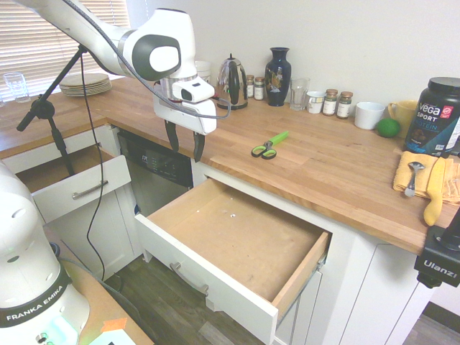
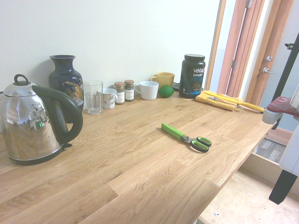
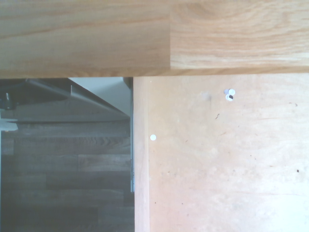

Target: Put scissor in the drawer

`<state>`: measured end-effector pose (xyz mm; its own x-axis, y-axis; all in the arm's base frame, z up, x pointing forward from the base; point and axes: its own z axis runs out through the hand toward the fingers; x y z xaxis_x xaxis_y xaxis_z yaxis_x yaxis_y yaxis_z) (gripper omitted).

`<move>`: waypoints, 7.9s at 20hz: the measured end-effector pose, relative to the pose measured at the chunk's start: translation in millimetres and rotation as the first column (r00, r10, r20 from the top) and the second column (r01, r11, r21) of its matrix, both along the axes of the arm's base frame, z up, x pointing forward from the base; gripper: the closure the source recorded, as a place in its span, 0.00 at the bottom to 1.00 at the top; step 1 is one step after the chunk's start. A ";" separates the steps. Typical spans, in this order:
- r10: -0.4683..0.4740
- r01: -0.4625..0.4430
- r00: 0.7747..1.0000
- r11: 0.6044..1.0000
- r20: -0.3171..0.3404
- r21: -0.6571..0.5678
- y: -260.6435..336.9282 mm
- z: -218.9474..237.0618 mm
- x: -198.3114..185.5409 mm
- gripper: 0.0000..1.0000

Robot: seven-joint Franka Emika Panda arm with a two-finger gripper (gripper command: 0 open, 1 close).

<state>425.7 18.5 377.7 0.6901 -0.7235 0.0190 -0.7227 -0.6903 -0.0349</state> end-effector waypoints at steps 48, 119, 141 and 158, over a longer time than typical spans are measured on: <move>-0.111 0.111 0.994 0.994 0.001 -0.026 -78.0 -25.0 274.1 0.00; -0.154 0.156 0.986 0.988 0.064 -0.022 -28.8 88.8 224.5 1.00; -0.199 0.198 0.980 0.979 0.001 -0.038 -34.7 63.1 39.5 1.00; -0.251 0.249 0.968 0.968 -0.031 -0.037 -62.9 -18.2 -15.7 1.00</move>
